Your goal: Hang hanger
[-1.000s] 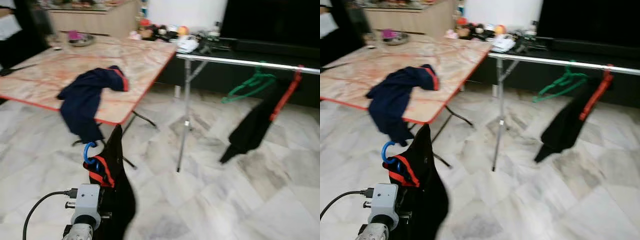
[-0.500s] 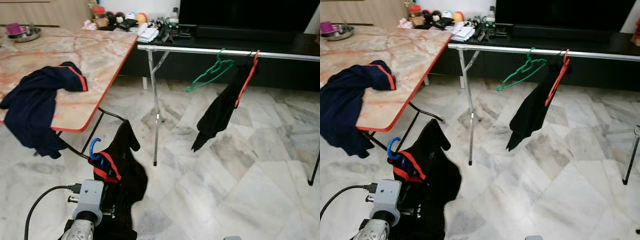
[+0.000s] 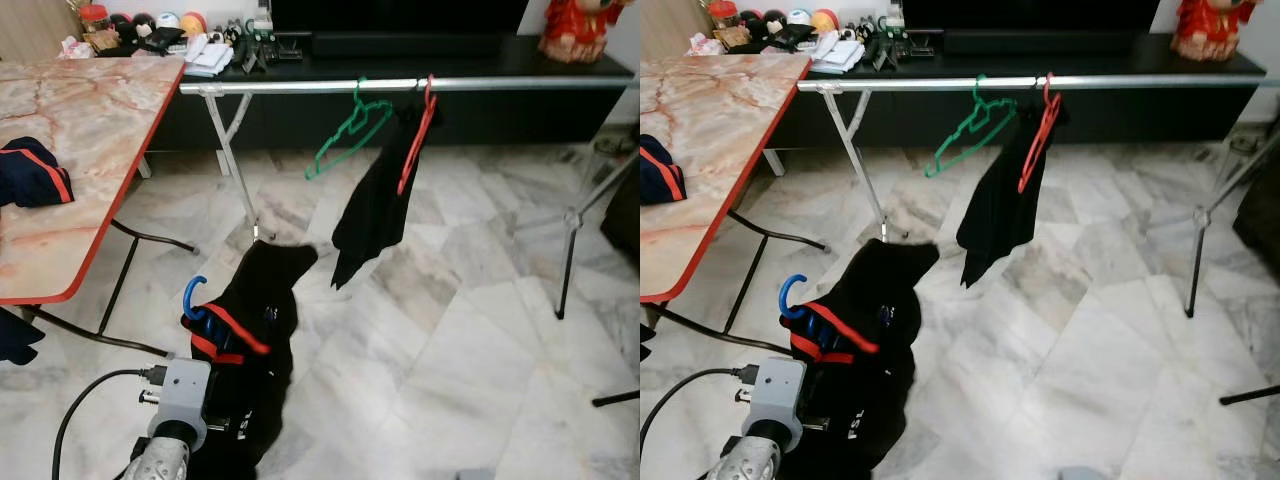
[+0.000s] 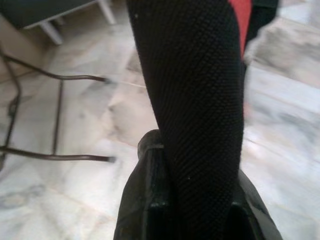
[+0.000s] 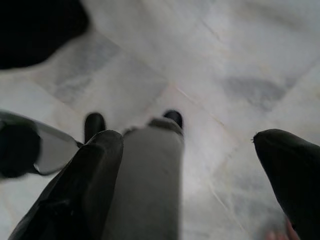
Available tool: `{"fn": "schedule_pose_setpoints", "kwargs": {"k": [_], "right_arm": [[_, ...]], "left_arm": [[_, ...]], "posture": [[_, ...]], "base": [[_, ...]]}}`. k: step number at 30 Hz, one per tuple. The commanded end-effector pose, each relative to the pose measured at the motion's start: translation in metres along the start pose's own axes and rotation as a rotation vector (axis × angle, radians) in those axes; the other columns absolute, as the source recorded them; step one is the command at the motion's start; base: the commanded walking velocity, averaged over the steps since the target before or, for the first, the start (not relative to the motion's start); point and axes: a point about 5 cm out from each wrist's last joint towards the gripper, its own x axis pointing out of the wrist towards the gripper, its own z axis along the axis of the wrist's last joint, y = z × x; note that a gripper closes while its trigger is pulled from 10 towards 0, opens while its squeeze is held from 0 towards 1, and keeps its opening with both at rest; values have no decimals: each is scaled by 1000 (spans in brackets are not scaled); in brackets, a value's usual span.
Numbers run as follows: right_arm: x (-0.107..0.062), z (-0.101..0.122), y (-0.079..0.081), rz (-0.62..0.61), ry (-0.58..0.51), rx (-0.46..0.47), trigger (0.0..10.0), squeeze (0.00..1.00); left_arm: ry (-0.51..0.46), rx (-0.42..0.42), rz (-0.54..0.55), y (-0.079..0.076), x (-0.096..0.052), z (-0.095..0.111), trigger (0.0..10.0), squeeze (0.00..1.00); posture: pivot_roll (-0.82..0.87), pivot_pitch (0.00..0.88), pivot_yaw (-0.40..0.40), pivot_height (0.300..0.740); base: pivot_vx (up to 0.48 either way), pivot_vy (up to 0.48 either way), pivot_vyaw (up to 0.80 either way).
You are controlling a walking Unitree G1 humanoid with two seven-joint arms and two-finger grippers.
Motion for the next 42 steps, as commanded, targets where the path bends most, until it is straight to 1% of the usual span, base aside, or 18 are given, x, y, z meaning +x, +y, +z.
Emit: {"fn": "schedule_pose_setpoints", "kwargs": {"k": [1,5,8,9,10,11,12,15,18,20,21,23,25,28,29,35,38,42], "right_arm": [[1,6,-1,-10,-32,-8,10000,0],[3,23,0,-15,-102,-27,10000,0],[5,48,5,0,-208,-40,10000,0],[5,64,6,18,-272,-37,10000,0],[5,64,6,18,-272,-37,10000,0],[4,84,4,42,-345,-37,10000,0],[3,90,4,50,-368,-39,10000,0],[-2,118,3,113,-491,-69,10000,0],[-8,137,3,172,-591,-102,10000,0],[-28,166,9,272,-815,-150,10000,0],[-35,171,12,298,-866,-158,10000,0],[-43,174,16,324,-919,-164,10000,0],[-49,172,16,284,-970,-195,10000,0],[-51,170,17,258,-989,-225,10000,0],[-50,161,22,256,-985,-252,10000,0],[-44,139,28,285,-910,-236,10000,0],[-44,138,28,244,-904,-284,10000,0],[-46,148,24,182,-945,-267,10000,0]], "left_arm": [[-15,16,-90,-8,2,10,10000,0],[-14,42,-165,-14,8,18,10000,0],[-21,14,-210,-16,15,29,10000,0],[-27,4,-251,-18,18,35,10000,0],[-27,4,-251,-18,18,35,10000,0],[-30,4,-306,-22,22,42,10000,0],[-29,3,-325,-24,23,45,10000,0],[-26,9,-421,-32,29,57,10000,0],[-25,12,-472,-39,34,64,10000,0],[-33,-19,-520,-47,40,75,10000,0],[-38,-28,-536,-50,42,79,10000,0],[-46,-37,-556,-54,44,84,10000,0],[-71,-55,-601,-62,47,97,10000,0],[-83,-69,-620,-66,48,104,10000,0],[-108,-88,-656,-73,50,117,10000,0],[-164,-112,-746,-90,52,144,10000,0],[-193,-122,-802,-98,48,156,10000,0],[-197,-100,-852,-102,42,156,10000,0]], "posture": [[15,168,32,740],[6,169,35,740],[-6,170,39,740],[-10,170,39,740],[-10,170,39,740],[-11,172,39,740],[-11,172,39,740],[-17,174,41,740],[-22,177,38,740],[-36,179,34,740],[-43,182,32,740],[-49,182,31,740],[-49,183,26,740],[-52,185,27,740],[-61,184,24,740],[-59,183,22,740],[-65,181,21,740],[-63,182,22,740]], "base": [[0,0,0],[0,0,0],[0,0,0],[0,0,0],[0,0,0],[0,0,0],[0,0,0],[0,0,0],[0,0,0],[0,0,0],[0,0,0],[0,0,0],[0,0,0],[0,0,0],[0,0,0],[0,0,0],[0,0,0],[0,0,0]]}}
